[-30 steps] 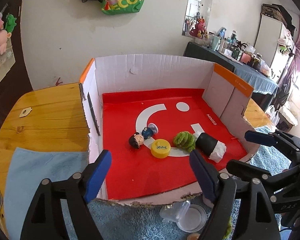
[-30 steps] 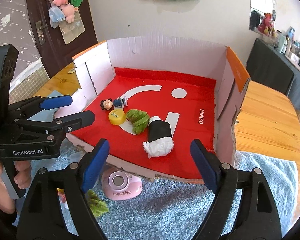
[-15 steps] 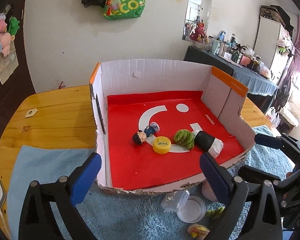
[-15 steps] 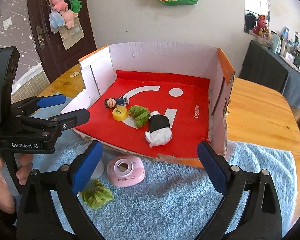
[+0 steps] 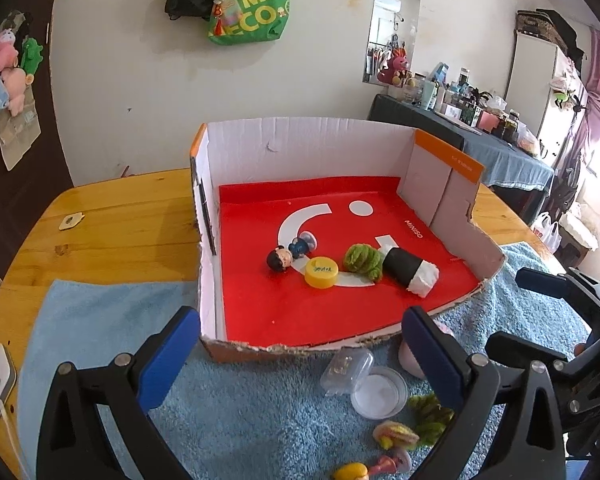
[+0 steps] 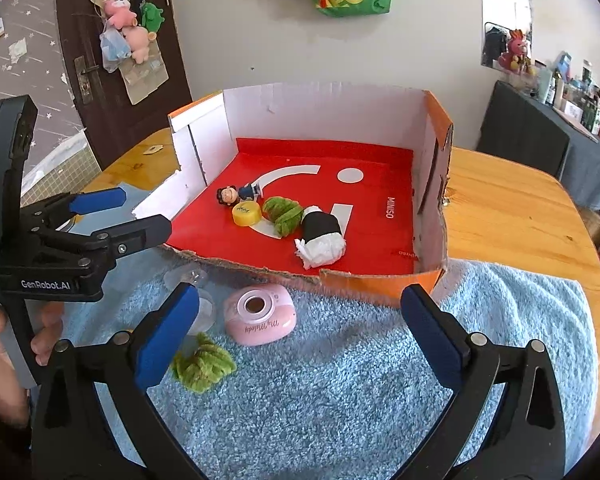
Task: Organize objects
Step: 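Move both grippers toward the pink container and clear cup on the towel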
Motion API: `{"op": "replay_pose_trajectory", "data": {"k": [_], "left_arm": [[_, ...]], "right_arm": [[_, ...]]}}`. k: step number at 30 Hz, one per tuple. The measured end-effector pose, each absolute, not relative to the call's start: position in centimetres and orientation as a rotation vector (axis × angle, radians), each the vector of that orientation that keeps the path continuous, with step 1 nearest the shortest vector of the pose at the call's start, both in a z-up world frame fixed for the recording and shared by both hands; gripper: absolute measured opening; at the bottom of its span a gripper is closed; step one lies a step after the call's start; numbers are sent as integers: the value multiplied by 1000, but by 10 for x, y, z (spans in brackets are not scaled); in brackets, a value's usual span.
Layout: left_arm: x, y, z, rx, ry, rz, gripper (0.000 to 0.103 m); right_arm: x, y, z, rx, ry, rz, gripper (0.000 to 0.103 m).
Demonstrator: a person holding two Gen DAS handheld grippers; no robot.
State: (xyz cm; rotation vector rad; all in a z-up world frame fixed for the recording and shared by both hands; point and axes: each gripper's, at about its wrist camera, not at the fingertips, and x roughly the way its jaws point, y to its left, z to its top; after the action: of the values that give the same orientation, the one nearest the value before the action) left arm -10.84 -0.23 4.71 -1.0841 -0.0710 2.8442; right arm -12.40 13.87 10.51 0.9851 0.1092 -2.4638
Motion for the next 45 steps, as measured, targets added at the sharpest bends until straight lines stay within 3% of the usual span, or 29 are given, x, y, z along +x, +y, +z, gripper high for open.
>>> {"op": "replay_pose_trajectory", "data": {"k": [32, 40, 42, 44, 45], "left_arm": [[-68, 3, 29, -1090, -34, 2791, 102], [-67, 3, 24, -1114, -38, 2775, 95], [-68, 3, 23, -1120, -39, 2770, 93], [-70, 3, 22, -1127, -42, 2767, 90], [-71, 2, 21, -1129, -44, 2766, 86]], "right_arm": [[-87, 129, 86, 968, 170, -2431, 103], [-89, 132, 78, 1018, 163, -2448, 103], [-90, 131, 77, 1017, 159, -2440, 99], [-92, 129, 78, 1022, 176, -2445, 82], [-93, 129, 78, 1025, 182, -2448, 79]]}}
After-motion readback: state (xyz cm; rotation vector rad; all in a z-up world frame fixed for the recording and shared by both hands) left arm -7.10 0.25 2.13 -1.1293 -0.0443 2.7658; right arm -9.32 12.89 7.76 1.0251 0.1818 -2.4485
